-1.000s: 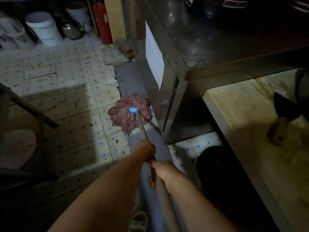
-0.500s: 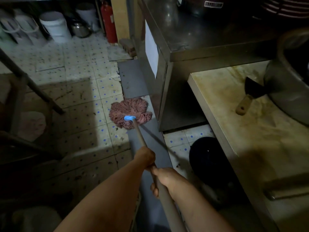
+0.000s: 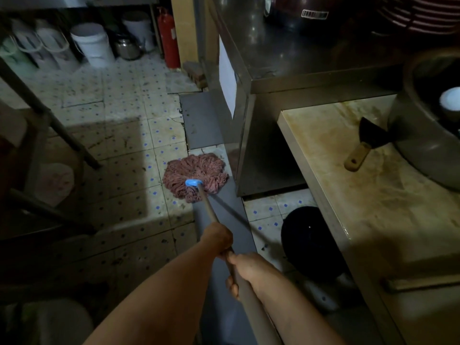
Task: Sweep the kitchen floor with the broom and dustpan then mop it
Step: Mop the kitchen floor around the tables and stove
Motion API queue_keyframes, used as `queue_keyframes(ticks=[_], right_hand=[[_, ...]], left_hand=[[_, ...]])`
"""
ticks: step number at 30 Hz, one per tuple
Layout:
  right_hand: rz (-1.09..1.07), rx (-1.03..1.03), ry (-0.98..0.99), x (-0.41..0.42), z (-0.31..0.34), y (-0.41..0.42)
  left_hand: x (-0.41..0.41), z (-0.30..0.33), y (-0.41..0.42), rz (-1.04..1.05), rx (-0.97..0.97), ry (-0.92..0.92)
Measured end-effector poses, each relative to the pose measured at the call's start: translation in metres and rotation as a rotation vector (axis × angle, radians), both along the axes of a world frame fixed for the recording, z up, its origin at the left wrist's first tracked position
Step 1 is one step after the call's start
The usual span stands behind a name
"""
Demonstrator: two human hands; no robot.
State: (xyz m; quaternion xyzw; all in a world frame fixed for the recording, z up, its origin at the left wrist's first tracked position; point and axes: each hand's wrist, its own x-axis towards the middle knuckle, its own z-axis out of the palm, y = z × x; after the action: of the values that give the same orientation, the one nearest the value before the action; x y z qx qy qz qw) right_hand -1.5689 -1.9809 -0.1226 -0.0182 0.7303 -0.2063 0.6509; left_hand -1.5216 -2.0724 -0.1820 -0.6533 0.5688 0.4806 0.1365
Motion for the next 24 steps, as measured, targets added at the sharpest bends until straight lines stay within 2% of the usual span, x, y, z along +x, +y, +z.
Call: queue_keyframes(ticks=[8, 14, 18, 24], right_hand=[[-0.001, 0.012, 0.027, 0.003, -0.014, -0.071], [0.037, 0.000, 0.080, 0.003, -0.021, -0.141], [0.052, -0.073, 0.102, 0.018, -0.024, -0.190], [0.126, -0.091, 0.089, 0.044, -0.029, -0.249]], left_hand=[[0.000, -0.021, -0.069, -0.010, -0.061, -0.031], [0.001, -0.025, -0.137, 0.108, -0.066, 0.105], [0.015, -0.029, -0.184, 0.153, -0.098, 0.014], [0.045, -0.034, -0.243, 0.190, -0.109, -0.001]])
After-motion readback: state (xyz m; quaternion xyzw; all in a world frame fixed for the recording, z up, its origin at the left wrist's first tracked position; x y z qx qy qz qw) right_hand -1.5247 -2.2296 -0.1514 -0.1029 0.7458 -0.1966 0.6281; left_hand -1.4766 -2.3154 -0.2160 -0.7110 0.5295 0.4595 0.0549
